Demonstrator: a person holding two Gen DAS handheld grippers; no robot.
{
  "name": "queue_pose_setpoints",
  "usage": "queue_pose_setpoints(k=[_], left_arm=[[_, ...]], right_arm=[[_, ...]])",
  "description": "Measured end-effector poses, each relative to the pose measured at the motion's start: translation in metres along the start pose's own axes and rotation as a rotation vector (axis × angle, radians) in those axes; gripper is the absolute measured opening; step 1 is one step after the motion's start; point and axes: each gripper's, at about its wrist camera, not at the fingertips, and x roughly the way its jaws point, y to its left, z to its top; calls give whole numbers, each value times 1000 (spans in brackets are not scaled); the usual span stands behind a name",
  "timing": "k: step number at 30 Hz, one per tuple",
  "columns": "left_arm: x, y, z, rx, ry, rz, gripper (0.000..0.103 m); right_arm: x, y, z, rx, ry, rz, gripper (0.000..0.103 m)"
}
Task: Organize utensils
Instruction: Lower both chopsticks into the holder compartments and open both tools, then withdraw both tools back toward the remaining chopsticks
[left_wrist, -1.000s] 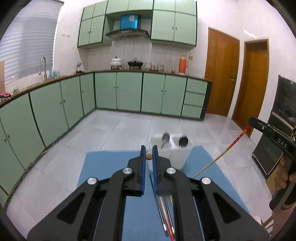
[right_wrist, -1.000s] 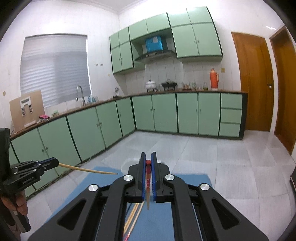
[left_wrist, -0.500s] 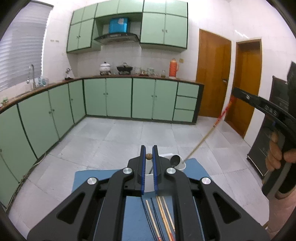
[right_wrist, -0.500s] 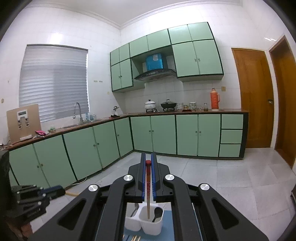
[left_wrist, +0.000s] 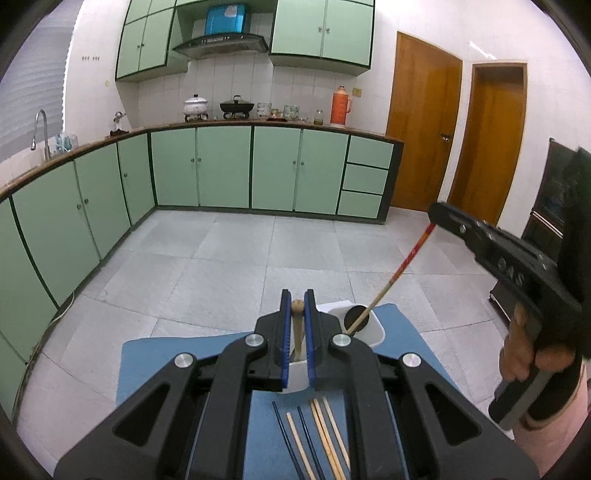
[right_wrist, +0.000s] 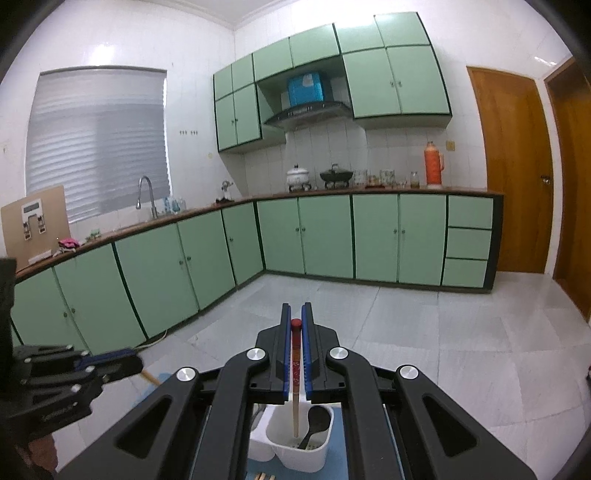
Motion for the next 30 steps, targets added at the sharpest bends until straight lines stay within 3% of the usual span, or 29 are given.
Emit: queue_pose_setpoints(k=[8, 11, 14, 18, 20, 30], left_arm=[[31, 10, -5, -44, 33, -22, 9], [30, 15, -8, -65, 25, -24, 27], [25, 15, -12, -80, 9, -26, 36], [11, 14, -18, -91, -31, -16, 52], [1, 13, -22, -100, -58, -16, 65], [-54, 8, -50, -119, -171, 57, 81]], right_arm=[[21, 3, -19, -11, 64, 8, 5], [23, 1, -24, -17, 81, 10, 6], [21, 1, -28, -20, 90, 9, 11], [10, -1, -29, -12, 77, 9, 34], [1, -1, -30, -13, 63, 2, 38], [-61, 7, -51, -25, 5, -43, 60]])
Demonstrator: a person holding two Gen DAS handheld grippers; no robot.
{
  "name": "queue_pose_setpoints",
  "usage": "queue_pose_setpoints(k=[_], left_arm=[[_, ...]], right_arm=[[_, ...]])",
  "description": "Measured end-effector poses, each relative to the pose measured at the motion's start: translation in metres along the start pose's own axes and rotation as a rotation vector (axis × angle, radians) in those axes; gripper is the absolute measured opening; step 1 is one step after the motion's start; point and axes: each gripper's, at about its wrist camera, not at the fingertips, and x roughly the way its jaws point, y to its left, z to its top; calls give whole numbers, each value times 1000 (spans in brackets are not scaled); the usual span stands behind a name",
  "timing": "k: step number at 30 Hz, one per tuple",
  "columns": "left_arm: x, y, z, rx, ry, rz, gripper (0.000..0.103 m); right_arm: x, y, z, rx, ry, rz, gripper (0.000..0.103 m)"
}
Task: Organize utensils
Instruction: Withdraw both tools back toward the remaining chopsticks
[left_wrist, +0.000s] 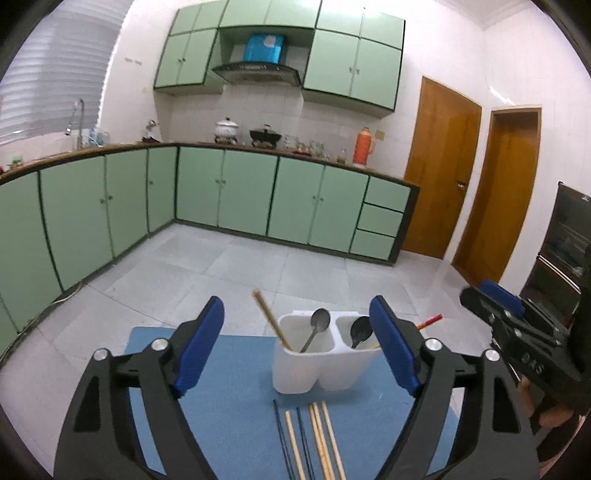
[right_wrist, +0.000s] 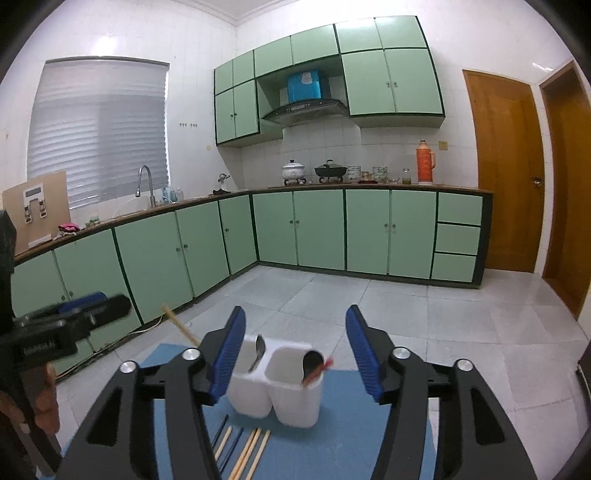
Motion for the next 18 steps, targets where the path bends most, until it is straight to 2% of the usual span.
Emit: queue_pose_setpoints(k=[6, 11, 14, 18], left_arm=[[-26, 2, -49, 15, -10, 88, 85], [-31, 5, -100, 27, 48, 138, 85], [-35, 9, -124, 35, 54, 168, 85], [-39, 13, -155, 36, 101, 169, 82]], right_arm=[[-30, 11, -49, 11, 45, -32, 63], [-37, 21, -101, 31, 122, -61, 64], [-41, 25, -133, 34, 148, -76, 64], [-46, 36, -167, 30, 221, -59, 62]])
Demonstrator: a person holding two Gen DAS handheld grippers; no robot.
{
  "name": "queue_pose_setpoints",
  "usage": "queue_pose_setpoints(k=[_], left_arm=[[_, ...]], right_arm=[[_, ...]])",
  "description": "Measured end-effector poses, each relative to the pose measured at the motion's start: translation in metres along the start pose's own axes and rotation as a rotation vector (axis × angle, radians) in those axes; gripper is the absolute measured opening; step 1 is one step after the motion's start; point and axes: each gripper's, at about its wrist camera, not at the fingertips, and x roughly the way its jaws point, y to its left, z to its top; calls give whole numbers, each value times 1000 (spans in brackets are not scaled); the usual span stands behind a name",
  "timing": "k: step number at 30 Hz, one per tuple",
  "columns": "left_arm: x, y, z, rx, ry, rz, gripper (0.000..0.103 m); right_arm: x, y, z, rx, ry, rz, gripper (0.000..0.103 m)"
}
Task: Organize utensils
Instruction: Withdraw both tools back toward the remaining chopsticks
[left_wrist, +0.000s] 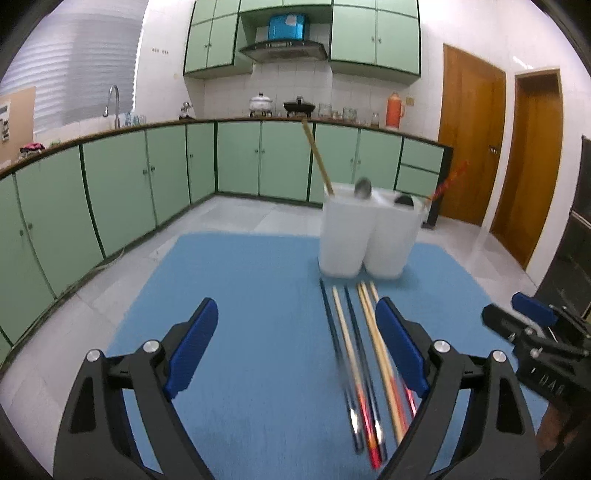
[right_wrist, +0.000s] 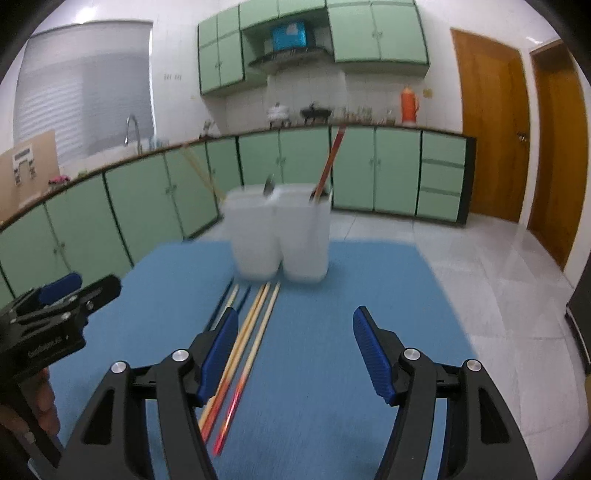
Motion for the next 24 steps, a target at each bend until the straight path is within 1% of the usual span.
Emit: queue_pose_setpoints(k=[2, 4, 8, 11, 12, 16, 20, 24], left_arm=[[0, 1, -10, -1, 37, -4, 80], [0, 2, -20, -7, 80, -16, 77], [1, -2, -42, 12, 177, -39, 67], [2, -3, -59, 33, 227, -53, 65], [3, -4, -63, 39, 247, -59, 63], [5, -8, -75, 52, 298, -79, 61], [8, -11, -81, 61, 343, -100, 57], [13, -15, -87, 65, 374, -99, 54]], right_arm=[[-2, 5, -14, -9, 28, 6, 61], [-3, 10, -24, -18, 55, 12, 56], [-3, 18, -40, -37, 112, 23, 47], [-4, 24, -50, -43, 137, 38, 44], [-4, 25, -52, -45, 143, 43, 42], [-2, 30, -60, -51, 179, 64, 37], [-2, 29, -61, -45, 189, 68, 37], [-2, 28, -61, -43, 195, 73, 37]])
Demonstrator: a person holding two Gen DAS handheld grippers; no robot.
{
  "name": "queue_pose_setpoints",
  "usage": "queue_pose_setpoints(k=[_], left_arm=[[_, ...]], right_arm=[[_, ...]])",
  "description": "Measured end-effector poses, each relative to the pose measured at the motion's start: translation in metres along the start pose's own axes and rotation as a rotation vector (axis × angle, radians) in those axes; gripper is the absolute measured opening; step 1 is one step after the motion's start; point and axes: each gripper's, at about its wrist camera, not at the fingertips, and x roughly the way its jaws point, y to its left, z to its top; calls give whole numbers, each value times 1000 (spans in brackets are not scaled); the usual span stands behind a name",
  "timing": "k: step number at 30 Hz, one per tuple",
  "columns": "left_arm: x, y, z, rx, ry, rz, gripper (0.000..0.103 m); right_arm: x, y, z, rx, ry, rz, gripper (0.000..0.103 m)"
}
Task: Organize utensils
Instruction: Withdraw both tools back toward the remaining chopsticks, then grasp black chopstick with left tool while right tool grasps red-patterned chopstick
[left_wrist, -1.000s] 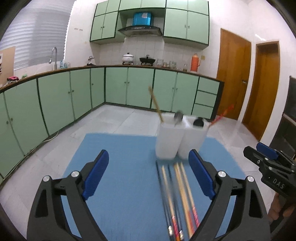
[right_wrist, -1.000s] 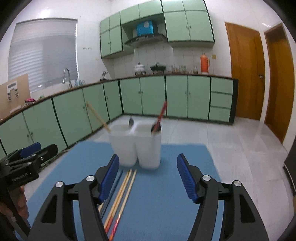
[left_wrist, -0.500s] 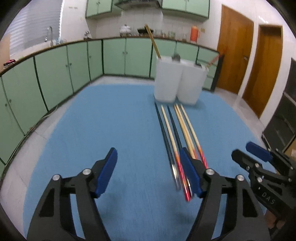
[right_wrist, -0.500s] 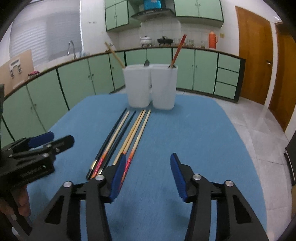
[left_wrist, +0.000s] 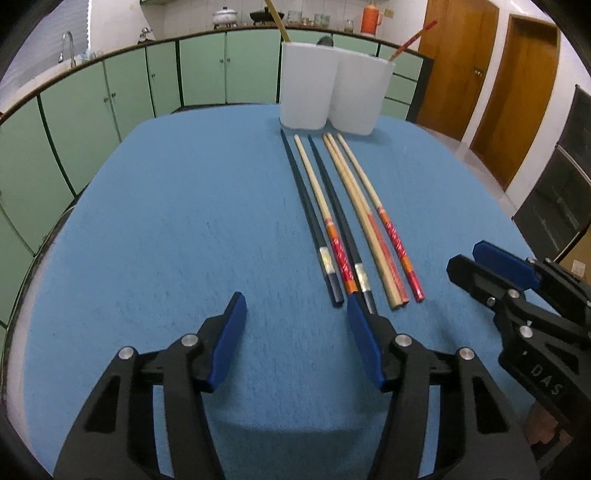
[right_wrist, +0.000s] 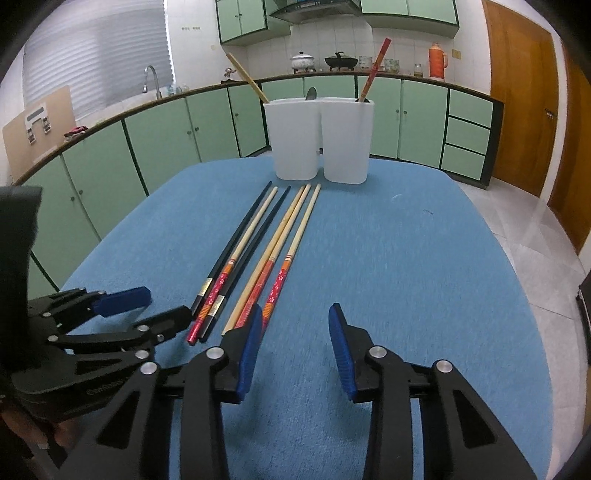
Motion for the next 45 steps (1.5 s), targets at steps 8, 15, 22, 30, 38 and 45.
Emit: queue_pose_setpoints(k=[8, 15, 22, 30, 38, 45], left_arm=[[-1, -4, 4, -7, 4, -22, 54], [3, -9, 7, -1, 4, 8, 42], [0, -1, 9, -28, 6, 9, 37], [0, -6, 7, -27, -1, -13, 37], [2, -6, 7, -25, -2, -16, 37], [3, -5, 8, -25, -1, -26, 37]], right_arm=[[3, 1, 0, -2, 10, 8, 37], [3, 0, 2, 4, 11, 10, 37], [2, -1, 1, 3, 4, 27, 37], [4, 6, -2, -22, 28, 67, 28], [13, 13, -4, -49, 79, 75, 26], [24, 15, -1, -54, 128, 46, 22]])
